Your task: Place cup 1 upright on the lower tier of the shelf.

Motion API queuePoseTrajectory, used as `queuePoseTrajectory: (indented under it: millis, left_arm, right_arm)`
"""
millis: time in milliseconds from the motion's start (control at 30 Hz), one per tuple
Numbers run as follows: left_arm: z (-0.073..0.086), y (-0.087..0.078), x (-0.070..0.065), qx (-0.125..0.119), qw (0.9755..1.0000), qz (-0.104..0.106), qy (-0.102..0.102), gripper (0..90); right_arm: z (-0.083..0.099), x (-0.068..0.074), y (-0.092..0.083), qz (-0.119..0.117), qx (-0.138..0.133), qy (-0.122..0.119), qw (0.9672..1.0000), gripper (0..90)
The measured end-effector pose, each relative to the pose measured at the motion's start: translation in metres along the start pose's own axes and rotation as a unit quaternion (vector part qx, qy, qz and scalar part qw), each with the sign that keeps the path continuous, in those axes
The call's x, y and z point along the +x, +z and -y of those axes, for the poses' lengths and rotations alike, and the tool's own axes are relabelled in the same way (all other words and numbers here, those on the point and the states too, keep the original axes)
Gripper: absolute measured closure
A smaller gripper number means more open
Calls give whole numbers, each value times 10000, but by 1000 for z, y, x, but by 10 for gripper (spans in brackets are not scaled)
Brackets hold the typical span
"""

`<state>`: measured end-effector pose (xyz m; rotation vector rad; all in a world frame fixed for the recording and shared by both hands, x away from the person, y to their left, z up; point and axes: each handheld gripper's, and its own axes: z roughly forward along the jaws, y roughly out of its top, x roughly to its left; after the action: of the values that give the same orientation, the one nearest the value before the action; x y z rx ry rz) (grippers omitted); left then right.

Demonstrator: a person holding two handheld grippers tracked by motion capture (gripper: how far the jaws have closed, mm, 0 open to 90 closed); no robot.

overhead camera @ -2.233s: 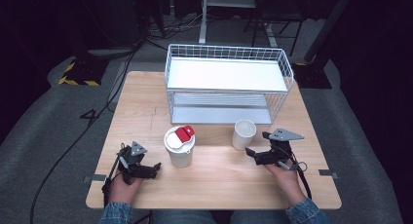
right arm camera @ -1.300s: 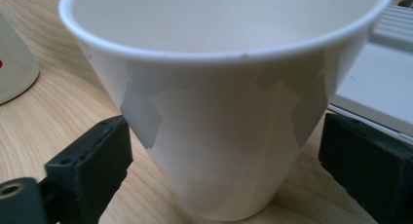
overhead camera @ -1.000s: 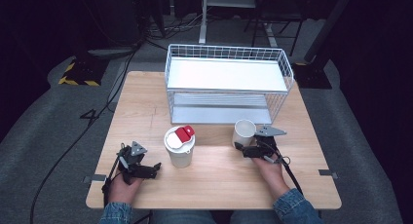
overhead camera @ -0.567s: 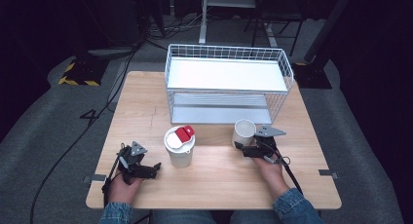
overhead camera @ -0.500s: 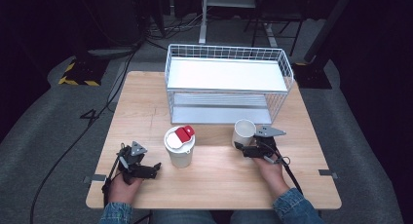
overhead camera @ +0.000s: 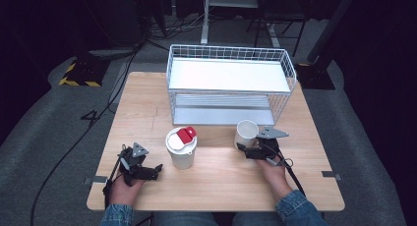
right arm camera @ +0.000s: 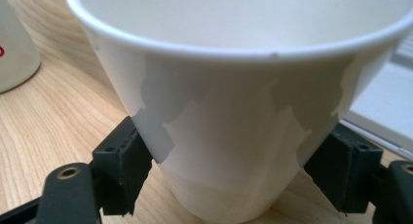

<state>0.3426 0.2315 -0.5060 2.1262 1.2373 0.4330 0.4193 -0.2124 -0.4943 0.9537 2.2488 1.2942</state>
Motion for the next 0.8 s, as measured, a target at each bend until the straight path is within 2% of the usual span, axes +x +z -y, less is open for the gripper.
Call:
queuePoseTrajectory:
  millis: [367,800]
  left_arm:
    - [0,0,0,1,10000,1,1,6]
    - [0,0,0,-2,10000,4,0,6]
  right_arm:
    - [-18,3,-7,-32,-92,-73,9999,235]
    - [-48,1,0,-19,-121,-87,9999,235]
